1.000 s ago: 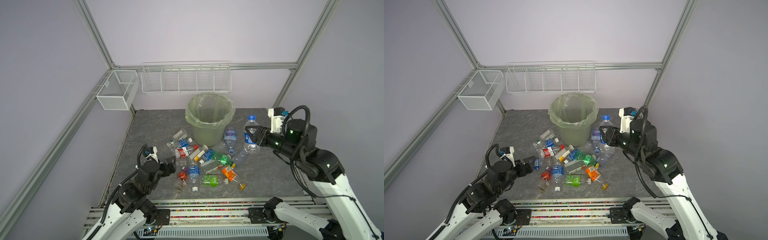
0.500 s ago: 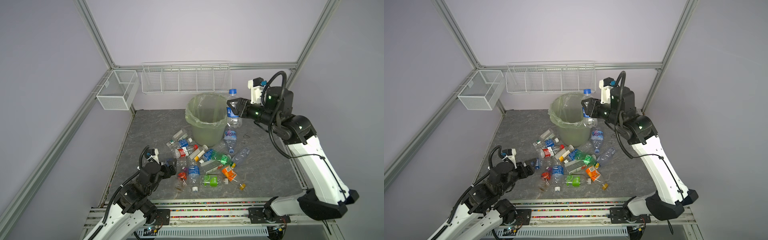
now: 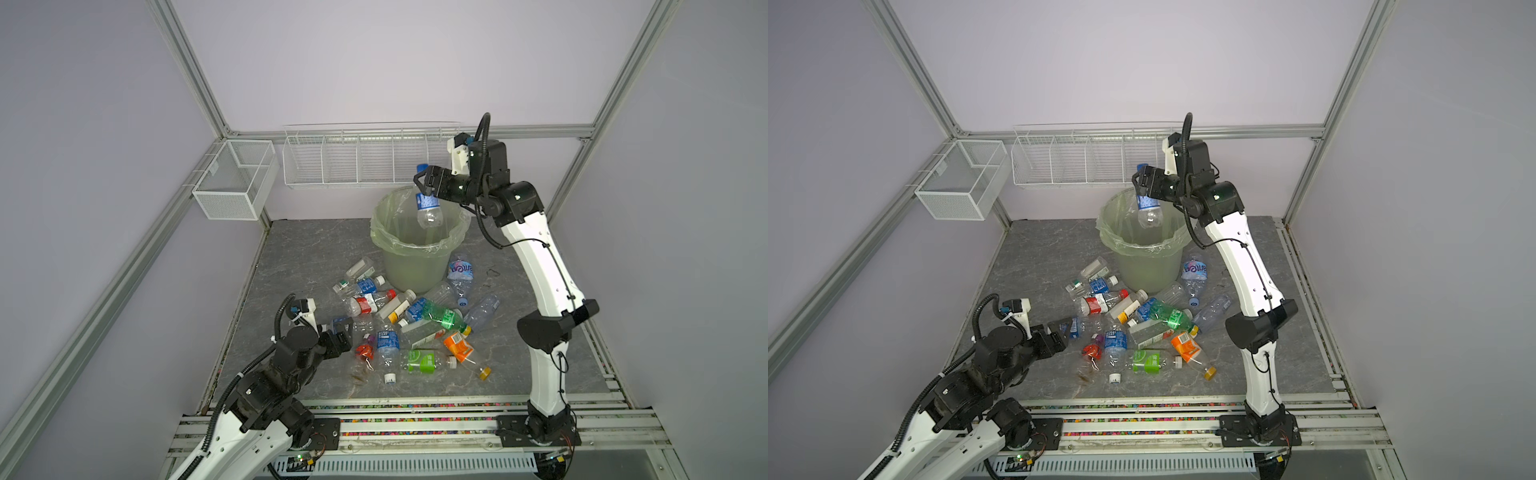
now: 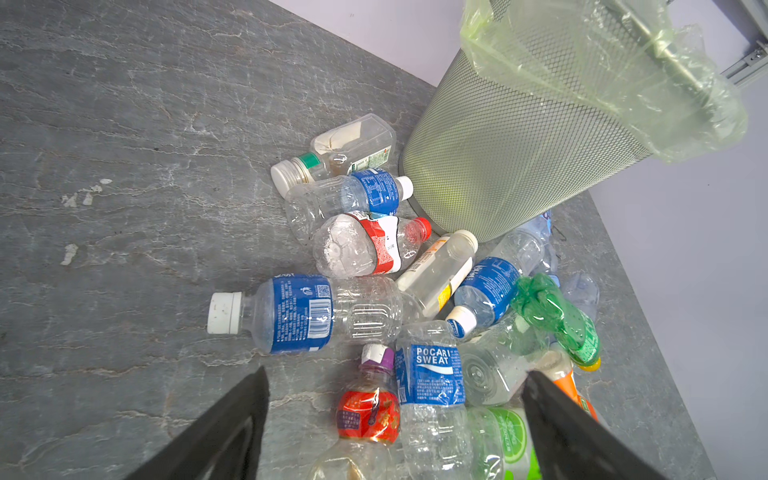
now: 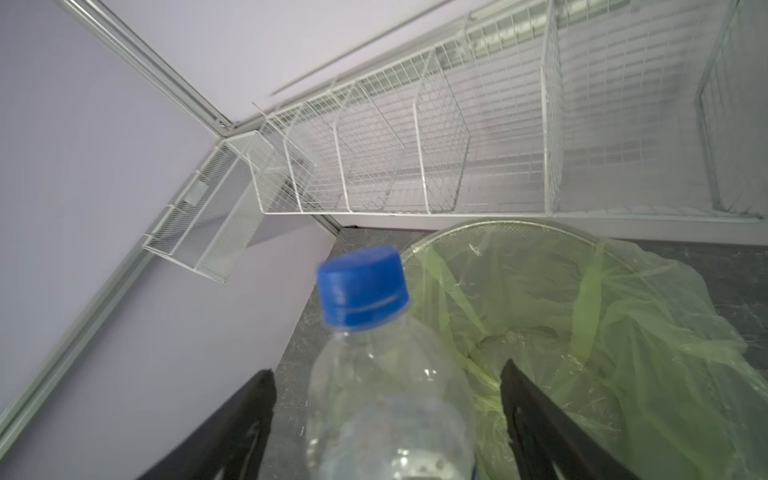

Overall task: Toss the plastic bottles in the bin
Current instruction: 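Lift the blue-capped bottle with the right gripper over the bin, then open the right gripper to drop the bottle into the bin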

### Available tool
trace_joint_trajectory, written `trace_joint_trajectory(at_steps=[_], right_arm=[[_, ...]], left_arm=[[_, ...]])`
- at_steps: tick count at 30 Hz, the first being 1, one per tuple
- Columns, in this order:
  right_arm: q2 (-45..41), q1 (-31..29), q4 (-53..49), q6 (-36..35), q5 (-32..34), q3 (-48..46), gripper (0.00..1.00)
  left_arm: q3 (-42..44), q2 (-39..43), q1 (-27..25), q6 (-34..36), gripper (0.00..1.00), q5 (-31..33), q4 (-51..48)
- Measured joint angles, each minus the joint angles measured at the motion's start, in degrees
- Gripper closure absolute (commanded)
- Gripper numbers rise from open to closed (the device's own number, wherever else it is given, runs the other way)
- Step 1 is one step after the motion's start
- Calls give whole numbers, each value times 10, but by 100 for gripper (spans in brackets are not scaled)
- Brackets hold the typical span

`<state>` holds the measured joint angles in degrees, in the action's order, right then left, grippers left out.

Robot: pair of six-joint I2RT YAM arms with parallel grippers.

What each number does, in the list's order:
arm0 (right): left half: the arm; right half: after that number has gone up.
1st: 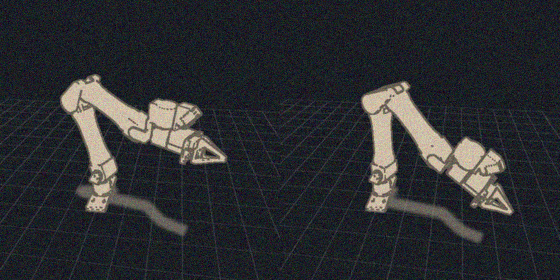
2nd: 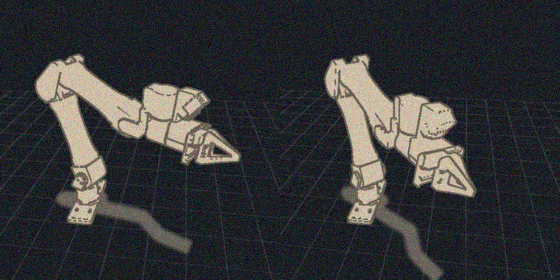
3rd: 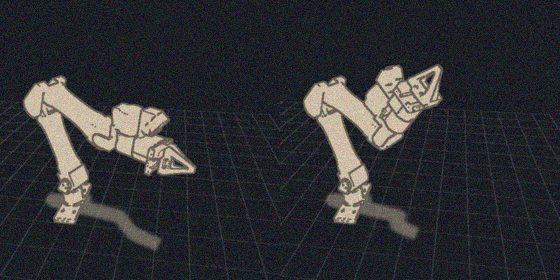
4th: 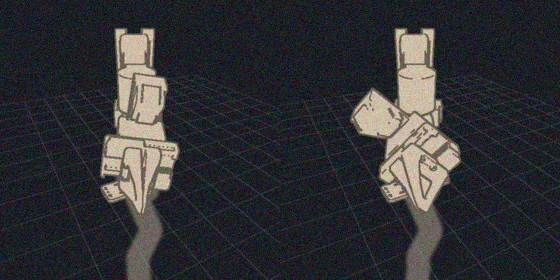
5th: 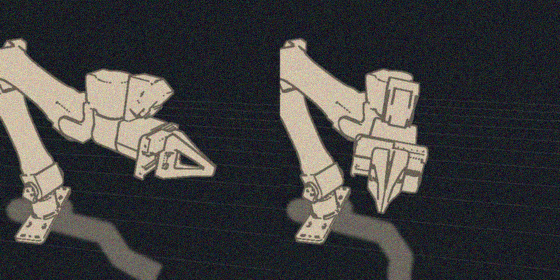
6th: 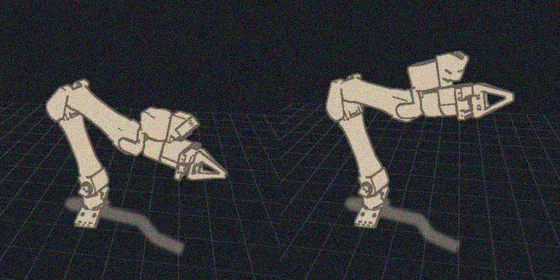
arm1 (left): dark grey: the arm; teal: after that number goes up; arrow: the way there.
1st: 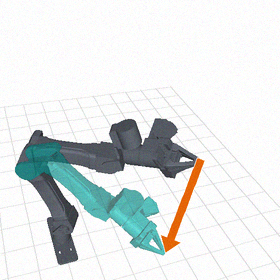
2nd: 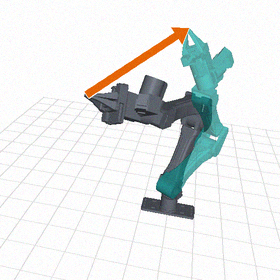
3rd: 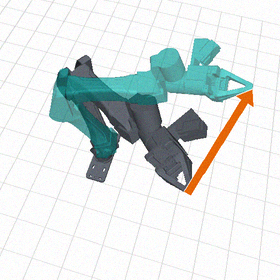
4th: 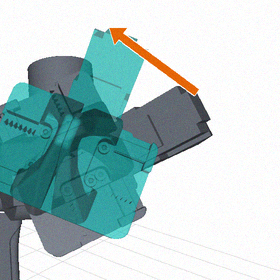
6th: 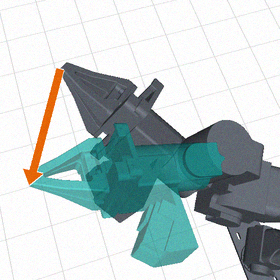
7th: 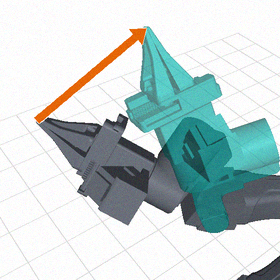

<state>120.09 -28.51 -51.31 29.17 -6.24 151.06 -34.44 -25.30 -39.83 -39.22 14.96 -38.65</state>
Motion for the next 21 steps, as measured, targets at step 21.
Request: trace_joint_trajectory(at_steps=[21], right_arm=[[-315, -17, -2, -38, 23, -320, 12]], left_arm=[[-42, -14, 0, 5, 5, 2, -11]])
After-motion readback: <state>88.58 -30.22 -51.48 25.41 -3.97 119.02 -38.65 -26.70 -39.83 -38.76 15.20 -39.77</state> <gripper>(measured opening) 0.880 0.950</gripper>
